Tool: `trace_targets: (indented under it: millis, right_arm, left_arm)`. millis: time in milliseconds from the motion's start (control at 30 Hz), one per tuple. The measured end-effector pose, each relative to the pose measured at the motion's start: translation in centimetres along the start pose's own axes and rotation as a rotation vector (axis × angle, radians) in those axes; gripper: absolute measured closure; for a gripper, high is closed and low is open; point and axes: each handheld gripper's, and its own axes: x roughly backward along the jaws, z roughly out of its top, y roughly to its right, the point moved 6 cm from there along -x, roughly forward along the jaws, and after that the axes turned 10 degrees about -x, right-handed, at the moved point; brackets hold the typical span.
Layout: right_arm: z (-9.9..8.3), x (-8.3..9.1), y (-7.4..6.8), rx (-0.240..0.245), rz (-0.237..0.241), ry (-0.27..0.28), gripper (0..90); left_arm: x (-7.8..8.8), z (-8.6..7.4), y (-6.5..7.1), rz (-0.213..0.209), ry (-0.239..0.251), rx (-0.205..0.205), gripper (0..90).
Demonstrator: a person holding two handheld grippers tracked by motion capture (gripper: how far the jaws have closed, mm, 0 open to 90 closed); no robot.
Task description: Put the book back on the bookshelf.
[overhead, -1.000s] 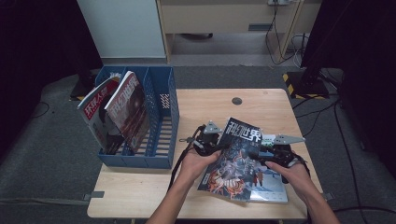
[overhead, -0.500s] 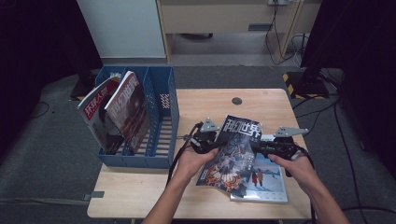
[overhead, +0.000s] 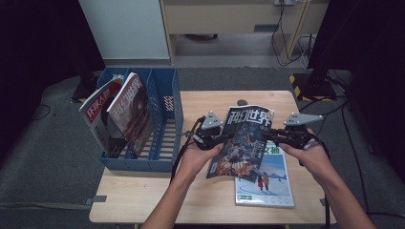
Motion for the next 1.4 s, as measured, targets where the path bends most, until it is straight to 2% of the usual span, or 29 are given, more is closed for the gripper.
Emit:
trace_targets:
  millis: [33, 267, 367, 433, 567, 667, 700, 733, 833, 900, 967, 1100, 1133, 1400]
  right_arm:
    - [0.5, 0.2, 0.1, 0.011, -0.013, 0.003, 75.1]
    - [2.0, 0.4, 0.6, 0.025, -0.047, 0.034, 78.9]
    - [2.5, 0.4, 0.7, 0.03, -0.06, 0.04, 80.0]
    - [2.8, 0.6, 0.7, 0.043, -0.069, 0.048, 81.5]
    - [2.8, 1.0, 0.2, 0.068, -0.054, 0.049, 82.7]
    - [2.6, 1.5, -0.5, 0.094, -0.044, 0.044, 83.0]
    - [2.6, 1.5, -0.5, 0.094, -0.044, 0.044, 83.0]
    - [2.5, 1.6, -0.8, 0.107, -0.041, 0.044, 83.0]
    - [2.5, 1.7, -1.4, 0.132, -0.043, 0.041, 83.1]
    - [2.4, 1.9, -1.6, 0.134, -0.044, 0.036, 83.1]
    - [2.3, 2.0, -1.6, 0.13, -0.034, 0.036, 82.9]
    - [2.1, 2.2, -1.3, 0.127, -0.027, 0.043, 81.4]
    - [2.0, 2.2, -1.1, 0.122, -0.026, 0.047, 79.7]
    - [1.6, 2.2, -0.2, 0.113, 0.0, 0.067, 70.4]
  left_arm:
    - [-0.1, 0.1, -0.1, 0.001, 0.007, -0.012, 81.7]
    - [-0.8, 0.4, -1.2, 0.041, 0.04, -0.016, 81.8]
    - [-0.9, 0.3, -1.3, 0.037, 0.056, -0.024, 81.5]
    - [-0.9, 0.0, -1.2, 0.04, 0.048, -0.056, 81.1]
    - [-0.4, -0.6, -1.1, 0.036, 0.059, -0.05, 80.8]
    - [0.2, -0.5, -0.7, 0.019, 0.104, -0.016, 79.6]
    - [0.2, -0.5, -0.7, 0.019, 0.104, -0.016, 78.9]
    - [0.4, -0.2, -0.5, 0.012, 0.135, -0.005, 77.2]
    - [0.3, -0.1, -0.4, 0.019, 0.136, -0.001, 71.9]
    - [0.3, -0.2, -0.7, 0.031, 0.139, 0.01, 73.7]
    - [0.4, -0.3, -0.7, 0.016, 0.146, 0.032, 79.2]
    - [0.4, -0.1, -0.2, -0.001, 0.148, 0.007, 82.1]
    - [0.6, -0.2, 0.0, -0.01, 0.154, -0.01, 82.1]
    - [0.9, -0.3, 0.8, -0.038, 0.158, -0.046, 82.3]
